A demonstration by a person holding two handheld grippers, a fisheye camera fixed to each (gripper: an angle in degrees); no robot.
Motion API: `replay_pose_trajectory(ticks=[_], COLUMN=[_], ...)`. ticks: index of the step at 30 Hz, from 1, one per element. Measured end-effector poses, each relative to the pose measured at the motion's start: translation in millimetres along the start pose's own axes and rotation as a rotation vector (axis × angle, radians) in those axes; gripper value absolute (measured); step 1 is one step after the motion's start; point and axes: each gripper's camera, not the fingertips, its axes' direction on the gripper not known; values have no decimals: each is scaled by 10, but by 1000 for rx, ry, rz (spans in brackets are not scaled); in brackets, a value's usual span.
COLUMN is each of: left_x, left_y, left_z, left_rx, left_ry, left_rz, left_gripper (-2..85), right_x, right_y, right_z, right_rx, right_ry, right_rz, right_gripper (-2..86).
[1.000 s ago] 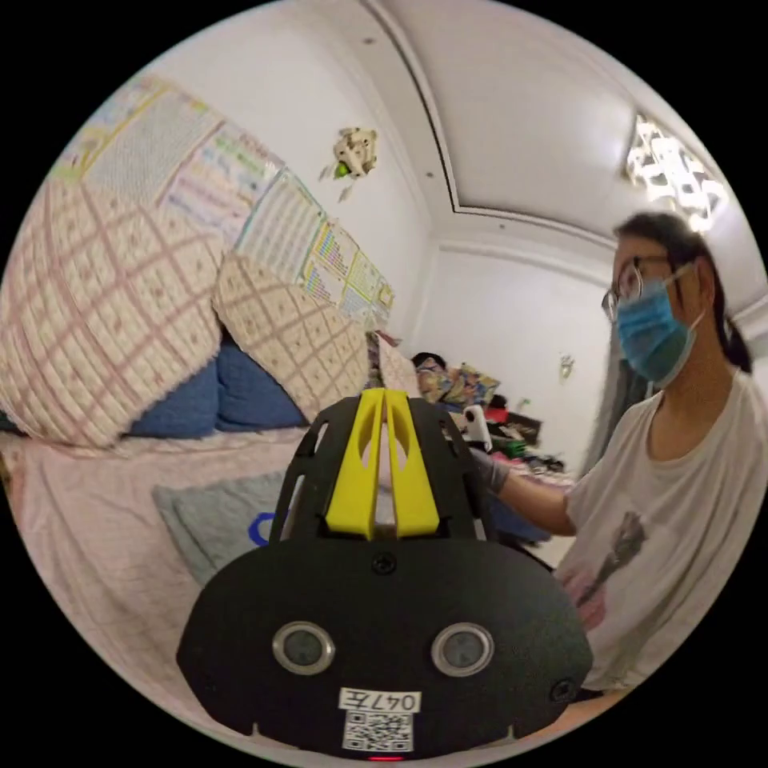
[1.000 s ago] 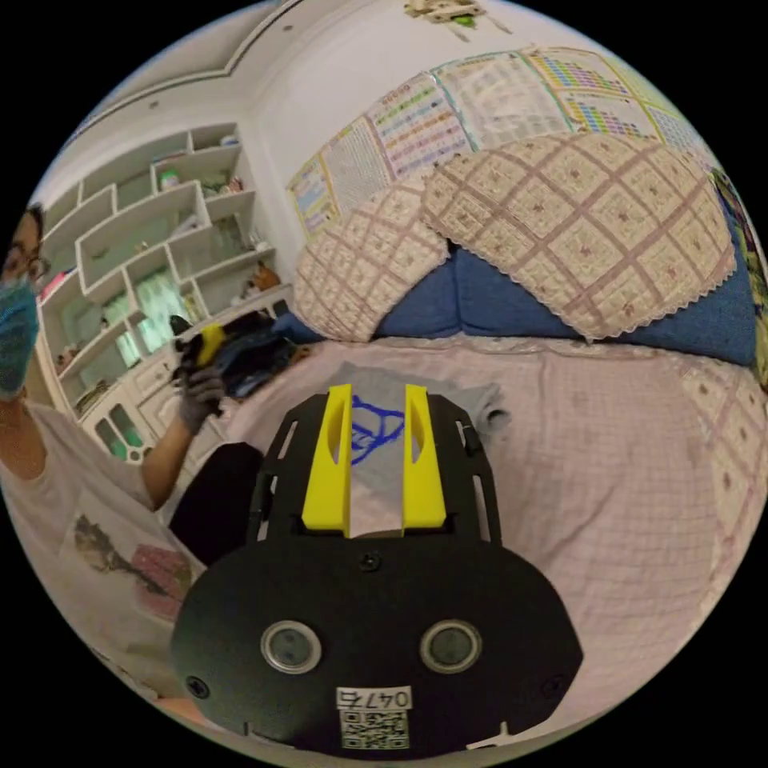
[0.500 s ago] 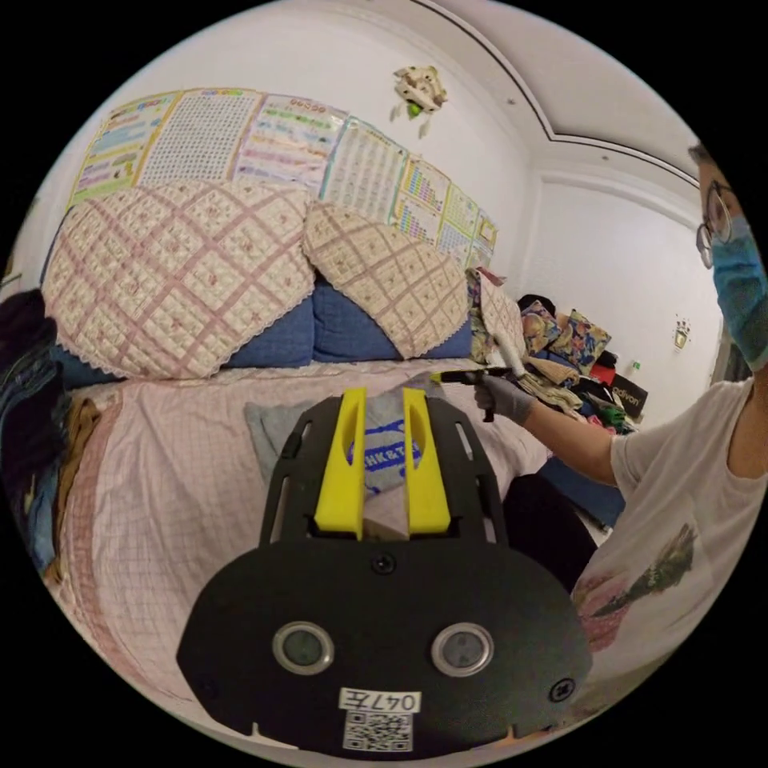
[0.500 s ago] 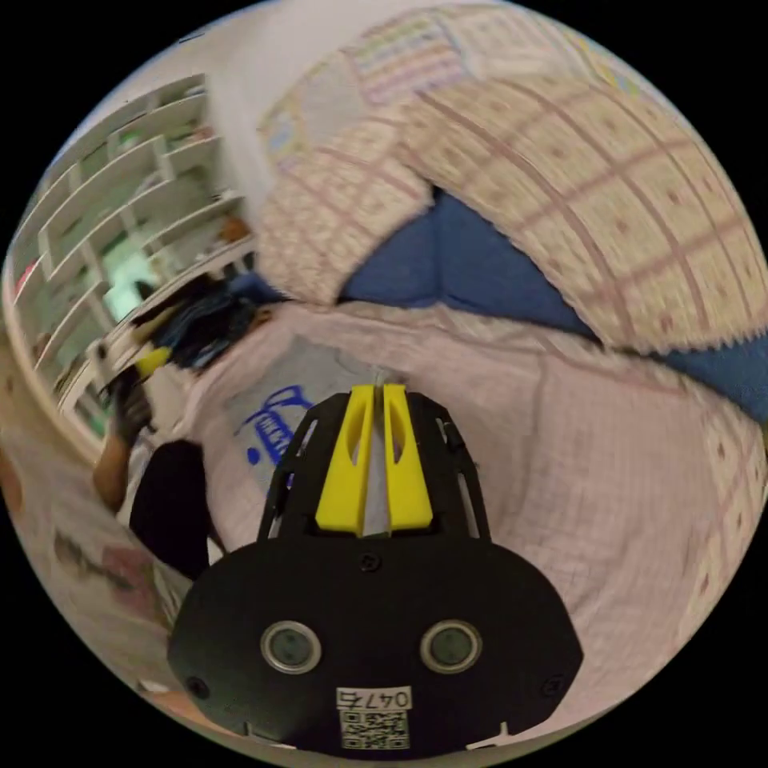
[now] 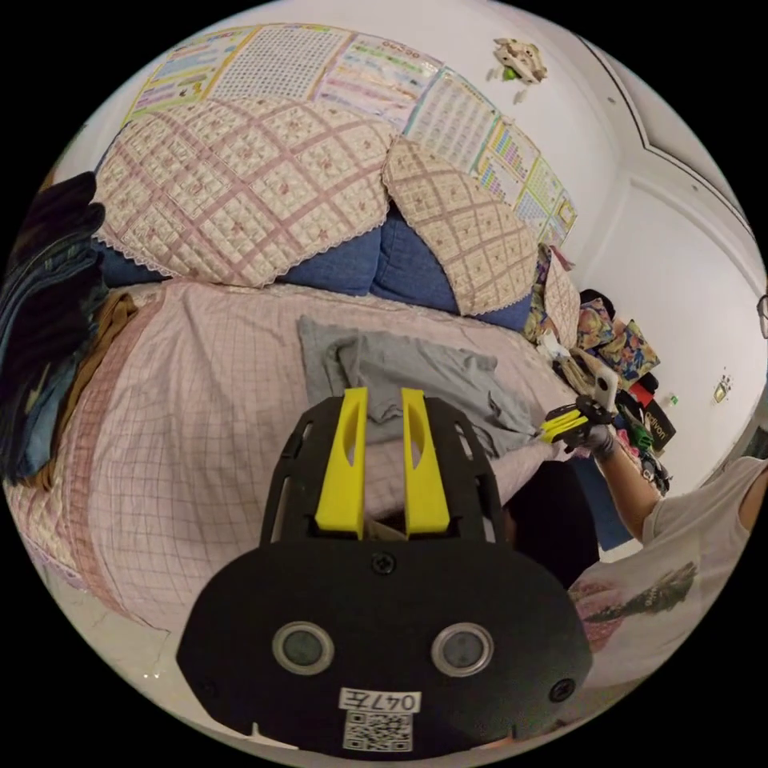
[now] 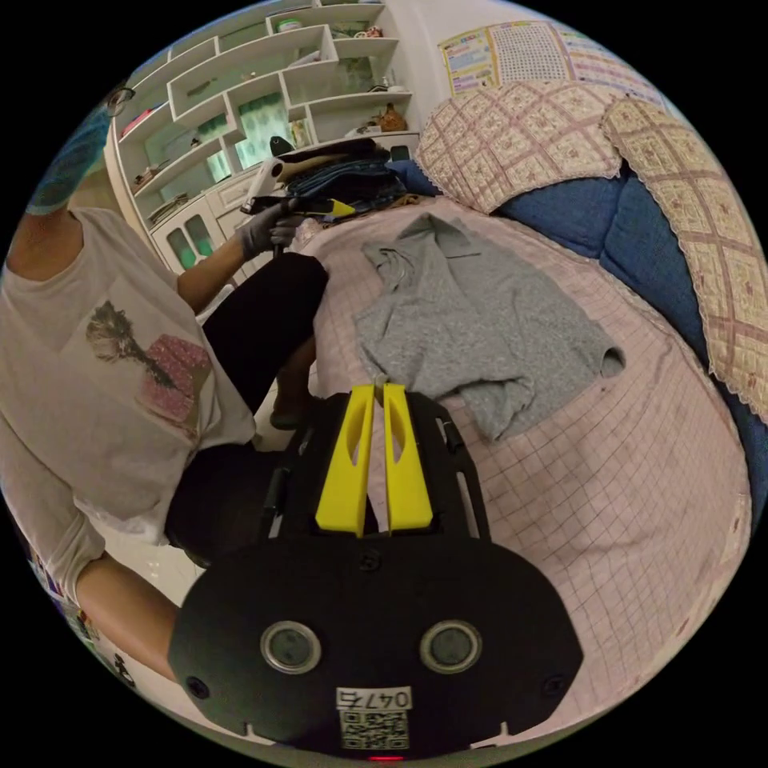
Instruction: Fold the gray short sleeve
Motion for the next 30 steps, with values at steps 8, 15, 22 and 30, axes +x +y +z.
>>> replay_pose_trajectory(ticks=[8, 15, 22, 30], left_x=[58, 530, 594, 607], left_y=[-795, -1653, -1784, -1264], left_z=[642, 1786, 1808, 1454], left_rx=[-107, -218, -205, -432], left_ry=[-70, -268, -406, -201], left_rz=[69, 167, 177, 190], left_gripper=[86, 95, 0, 15], right_x=[-197, -290, -391, -503], right_y=[-117, -191, -193, -248], right_z=[-216, -97, -333, -85], right_rx=[37, -8, 48, -160], right_ry=[18, 40, 74, 104], right_rz=[-22, -1, 20, 85], right_gripper=[-7, -7, -6, 21])
